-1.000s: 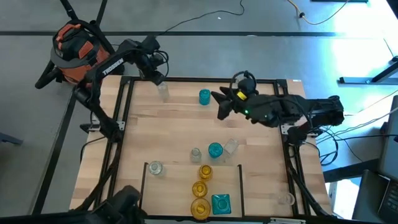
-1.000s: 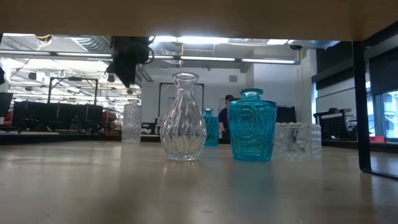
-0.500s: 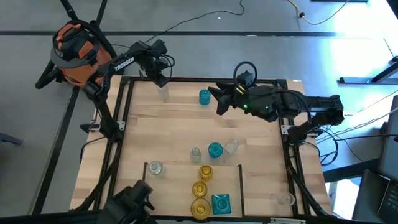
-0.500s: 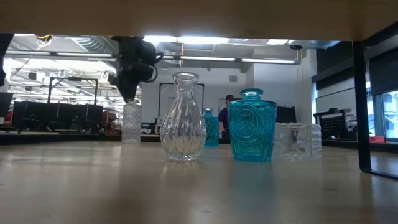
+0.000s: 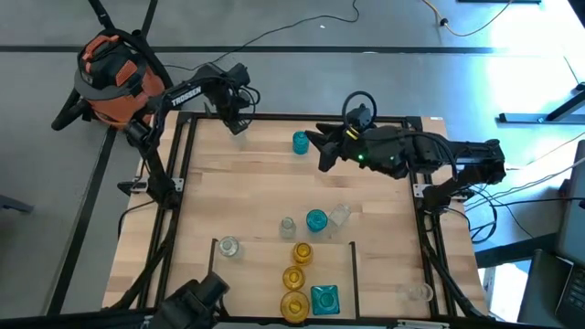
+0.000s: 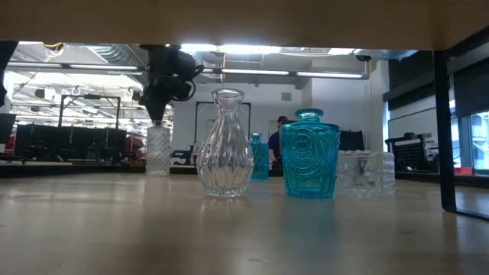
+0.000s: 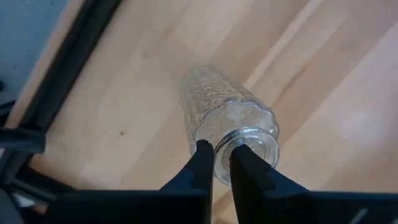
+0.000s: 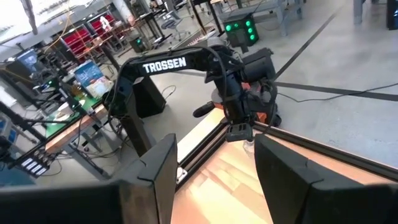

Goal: Sort vases onto shelf
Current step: Put the transparent vase on the shelf aligned with the other transparent vase

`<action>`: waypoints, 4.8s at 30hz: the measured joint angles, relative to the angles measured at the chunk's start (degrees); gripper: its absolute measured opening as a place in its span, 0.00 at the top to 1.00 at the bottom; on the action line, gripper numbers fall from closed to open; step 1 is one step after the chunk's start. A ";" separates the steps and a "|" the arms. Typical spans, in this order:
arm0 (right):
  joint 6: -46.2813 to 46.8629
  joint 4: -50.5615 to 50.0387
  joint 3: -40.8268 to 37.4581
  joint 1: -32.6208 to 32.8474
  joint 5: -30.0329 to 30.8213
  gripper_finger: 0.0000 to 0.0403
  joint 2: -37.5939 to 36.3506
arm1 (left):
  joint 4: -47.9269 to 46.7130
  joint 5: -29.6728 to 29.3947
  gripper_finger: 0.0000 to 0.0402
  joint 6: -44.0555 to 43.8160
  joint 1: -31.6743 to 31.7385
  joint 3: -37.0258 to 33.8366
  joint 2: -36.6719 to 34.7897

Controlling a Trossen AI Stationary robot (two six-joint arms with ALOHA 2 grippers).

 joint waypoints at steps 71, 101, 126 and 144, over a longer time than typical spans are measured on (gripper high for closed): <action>-9.98 0.28 0.00 0.04 -33.81 0.56 0.07 | -9.17 3.20 0.94 -60.30 -91.66 24.96 -9.01; -9.95 0.02 0.00 0.07 -35.08 0.56 0.09 | -13.36 -0.58 0.90 -58.53 -91.29 24.83 -8.44; -8.42 -0.03 0.00 0.07 -35.54 0.56 0.09 | -11.96 2.18 0.90 -59.01 -91.03 24.81 -5.42; -8.20 0.02 0.00 0.09 -37.01 0.56 0.11 | -12.18 2.34 0.90 -60.67 -90.81 24.81 -5.42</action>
